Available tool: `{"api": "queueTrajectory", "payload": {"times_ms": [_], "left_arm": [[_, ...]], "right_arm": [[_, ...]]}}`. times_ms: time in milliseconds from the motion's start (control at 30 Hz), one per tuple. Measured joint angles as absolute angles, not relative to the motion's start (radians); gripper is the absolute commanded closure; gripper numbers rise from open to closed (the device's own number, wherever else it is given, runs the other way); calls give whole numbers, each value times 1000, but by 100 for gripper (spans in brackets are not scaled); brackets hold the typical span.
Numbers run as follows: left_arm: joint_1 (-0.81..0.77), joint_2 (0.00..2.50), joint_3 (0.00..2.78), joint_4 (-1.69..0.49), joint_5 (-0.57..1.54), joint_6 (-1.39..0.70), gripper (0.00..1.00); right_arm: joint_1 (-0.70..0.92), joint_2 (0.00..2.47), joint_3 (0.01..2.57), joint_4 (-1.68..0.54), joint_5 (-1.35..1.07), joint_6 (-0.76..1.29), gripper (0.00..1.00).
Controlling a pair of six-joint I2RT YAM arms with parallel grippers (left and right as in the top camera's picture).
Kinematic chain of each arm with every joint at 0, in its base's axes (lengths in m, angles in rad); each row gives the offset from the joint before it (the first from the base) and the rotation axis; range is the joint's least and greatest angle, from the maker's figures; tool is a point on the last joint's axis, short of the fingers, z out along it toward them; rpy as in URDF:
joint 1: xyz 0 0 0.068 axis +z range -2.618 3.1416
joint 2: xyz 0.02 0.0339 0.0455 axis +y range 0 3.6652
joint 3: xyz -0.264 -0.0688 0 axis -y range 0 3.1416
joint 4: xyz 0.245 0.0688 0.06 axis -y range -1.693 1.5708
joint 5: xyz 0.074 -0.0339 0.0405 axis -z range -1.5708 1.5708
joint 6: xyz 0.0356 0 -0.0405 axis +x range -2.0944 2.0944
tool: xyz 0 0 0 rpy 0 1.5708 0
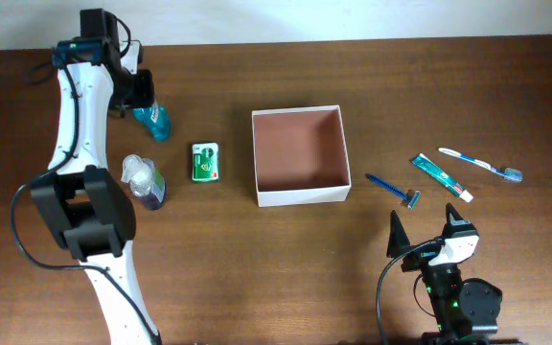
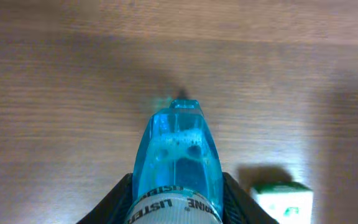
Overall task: Pack container
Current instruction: 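Lift the mouthwash bottle and carry it over the box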
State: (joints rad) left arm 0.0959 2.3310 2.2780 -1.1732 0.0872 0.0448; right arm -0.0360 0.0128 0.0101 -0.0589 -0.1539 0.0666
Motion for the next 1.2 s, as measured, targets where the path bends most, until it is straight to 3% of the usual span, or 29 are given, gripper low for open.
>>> {"api": "queueTrajectory", "payload": {"times_ms": [367,667,1000,1200], "left_arm": [[63,2349,2664,-1326,187,44,88],[-93,2349,2946,-1502,204,45,89],[-316,2349,2988,-1688,222,19,91],[-382,2349,2986,-1694,188,-74,91]], "right_arm": [[-36,13,10,-59,-154,66,1],[-36,13,10,-59,-154,67,1],[-36,13,10,-59,-154,67,1],[-36,13,10,-59,-154,67,1]]}}
